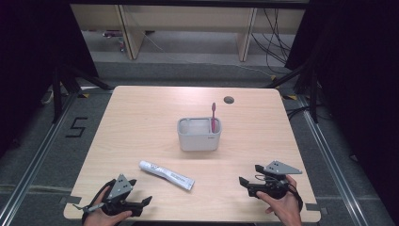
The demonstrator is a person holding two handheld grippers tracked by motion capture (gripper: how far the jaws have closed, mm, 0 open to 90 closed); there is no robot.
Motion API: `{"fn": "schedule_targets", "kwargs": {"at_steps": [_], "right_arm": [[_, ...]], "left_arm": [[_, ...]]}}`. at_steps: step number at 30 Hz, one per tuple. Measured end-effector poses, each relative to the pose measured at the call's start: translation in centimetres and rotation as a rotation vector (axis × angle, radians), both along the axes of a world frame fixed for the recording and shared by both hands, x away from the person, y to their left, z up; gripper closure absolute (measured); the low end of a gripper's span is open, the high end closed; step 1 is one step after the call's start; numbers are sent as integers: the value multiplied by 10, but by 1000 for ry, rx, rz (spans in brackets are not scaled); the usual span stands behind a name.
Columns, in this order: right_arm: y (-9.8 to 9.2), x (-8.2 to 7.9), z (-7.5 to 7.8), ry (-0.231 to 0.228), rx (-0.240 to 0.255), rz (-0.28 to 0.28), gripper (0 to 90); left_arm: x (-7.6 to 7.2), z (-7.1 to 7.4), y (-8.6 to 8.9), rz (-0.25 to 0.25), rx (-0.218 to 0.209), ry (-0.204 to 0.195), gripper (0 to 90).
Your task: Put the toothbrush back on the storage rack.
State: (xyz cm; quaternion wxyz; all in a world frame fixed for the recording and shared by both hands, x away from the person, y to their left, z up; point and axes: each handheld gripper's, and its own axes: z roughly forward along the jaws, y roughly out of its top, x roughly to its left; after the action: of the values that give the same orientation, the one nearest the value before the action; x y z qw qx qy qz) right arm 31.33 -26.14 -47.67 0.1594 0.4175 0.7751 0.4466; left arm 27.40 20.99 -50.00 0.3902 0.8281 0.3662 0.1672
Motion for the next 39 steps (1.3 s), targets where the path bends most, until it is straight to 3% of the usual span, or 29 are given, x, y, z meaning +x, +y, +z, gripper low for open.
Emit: {"fn": "schedule_targets", "kwargs": {"at_steps": [2, 3, 4, 6, 7, 10, 13, 19, 23, 26, 27, 39], "right_arm": [[0, -2, -1, 1, -3, 2, 184], [2, -5, -2, 27, 32, -14, 183], [-1, -4, -2, 4, 0, 11, 183], [0, -4, -3, 7, 7, 4, 183], [-1, -7, -2, 12, -13, 11, 181], [0, -10, -4, 24, 7, 8, 181], [-2, -11, -6, 23, -20, 31, 181], [-4, -17, -8, 52, -25, 14, 181], [-5, -19, -10, 45, -34, 33, 181], [-6, -21, -11, 40, -38, 25, 181], [-8, -22, -12, 58, -21, 24, 181], [-12, -32, -14, 62, -33, 15, 180]], "left_arm": [[0, -1, 0, -1, -6, -5, 173], [0, -1, 0, -1, -5, -3, 172], [0, -1, 0, 0, -7, -6, 173], [0, -1, 0, -3, -6, -1, 173], [0, -1, 0, -2, -6, -2, 173], [1, -1, 0, -1, -2, 0, 172], [0, 0, 0, 3, 4, 3, 173], [1, -1, -1, 3, -5, -4, 173], [2, -1, -1, 4, 10, -9, 173], [2, 0, -2, -1, 4, 5, 172], [2, 0, -2, -1, 5, 7, 173], [2, -1, -1, -1, -4, -4, 172]]}}
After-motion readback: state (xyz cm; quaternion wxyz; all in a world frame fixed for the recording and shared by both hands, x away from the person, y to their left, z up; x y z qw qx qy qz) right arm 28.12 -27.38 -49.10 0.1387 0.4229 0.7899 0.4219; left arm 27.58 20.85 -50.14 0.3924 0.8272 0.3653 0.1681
